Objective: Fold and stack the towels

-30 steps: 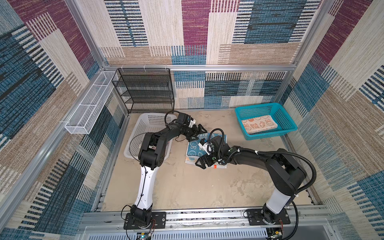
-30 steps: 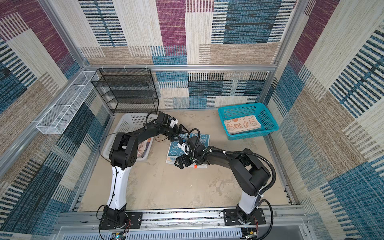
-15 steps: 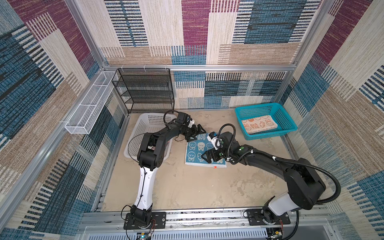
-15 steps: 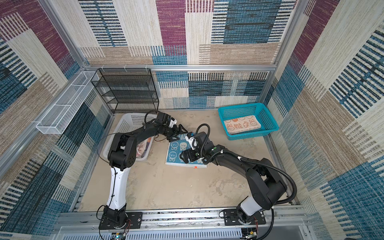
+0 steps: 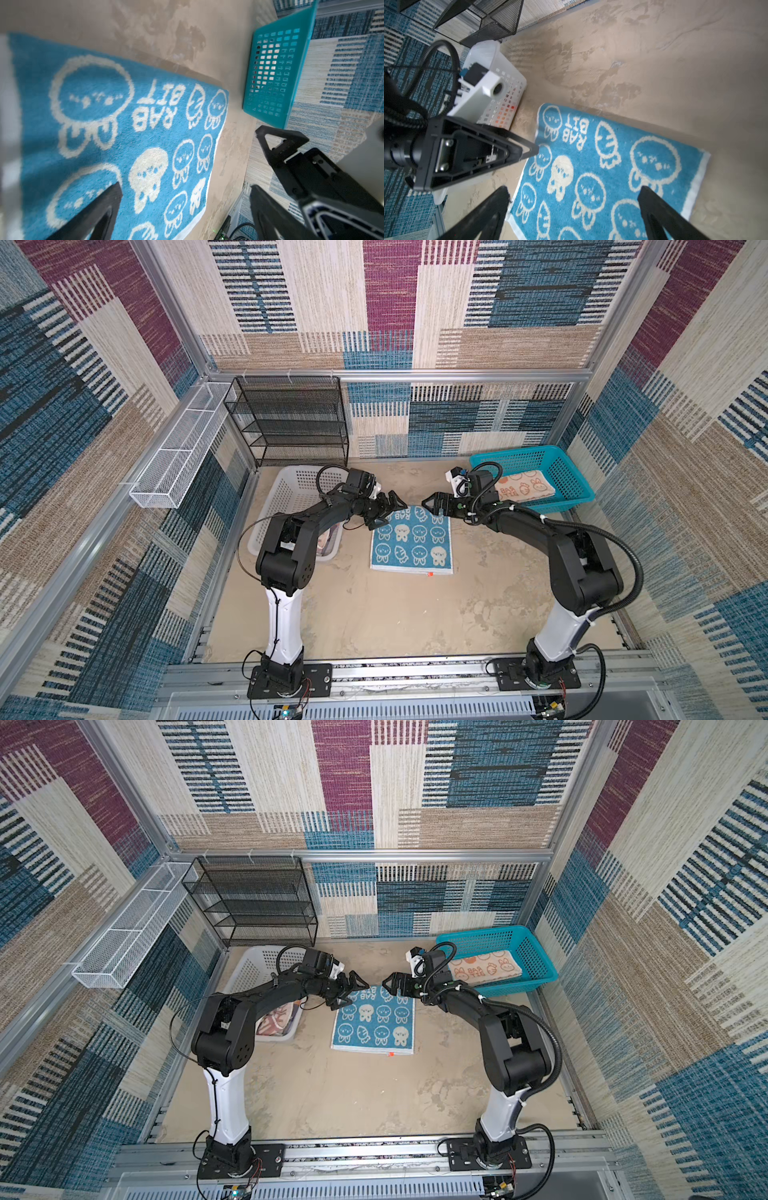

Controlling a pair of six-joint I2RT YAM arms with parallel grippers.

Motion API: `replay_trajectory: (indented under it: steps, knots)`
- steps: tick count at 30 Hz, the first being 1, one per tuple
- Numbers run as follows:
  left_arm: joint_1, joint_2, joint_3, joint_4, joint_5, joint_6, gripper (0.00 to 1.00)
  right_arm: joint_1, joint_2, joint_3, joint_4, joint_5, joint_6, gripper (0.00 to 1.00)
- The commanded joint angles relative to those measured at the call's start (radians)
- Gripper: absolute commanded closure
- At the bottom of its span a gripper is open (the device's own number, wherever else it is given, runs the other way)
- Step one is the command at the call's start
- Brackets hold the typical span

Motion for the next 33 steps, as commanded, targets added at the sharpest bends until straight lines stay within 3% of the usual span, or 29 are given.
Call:
replay_trajectory:
  steps: [1, 9, 18, 27, 33]
  knots:
    - [-0.001, -0.016, -0.046, 0.087, -0.033, -0.041, 0.01, 0.001, 0.083, 0.067, 0.075, -0.094, 0.048, 0.01]
    - [-0.026, -0.058, -0.182, 0.124, -0.054, -0.031, 0.01, -0.013, 0.260, 0.158, 0.051, -0.092, 0.016, 0.01]
    - [-0.060, -0.113, -0.304, 0.124, -0.109, -0.007, 0.01, -0.058, 0.311, 0.172, 0.023, -0.049, -0.032, 0.01]
    - [-0.137, -0.173, -0.388, 0.153, -0.133, -0.037, 0.01, -0.050, 0.244, 0.071, 0.050, -0.111, -0.037, 0.01]
    - [-0.150, -0.288, -0.361, 0.105, -0.177, -0.038, 0.01, -0.046, 0.136, 0.036, 0.045, -0.134, -0.047, 0.01]
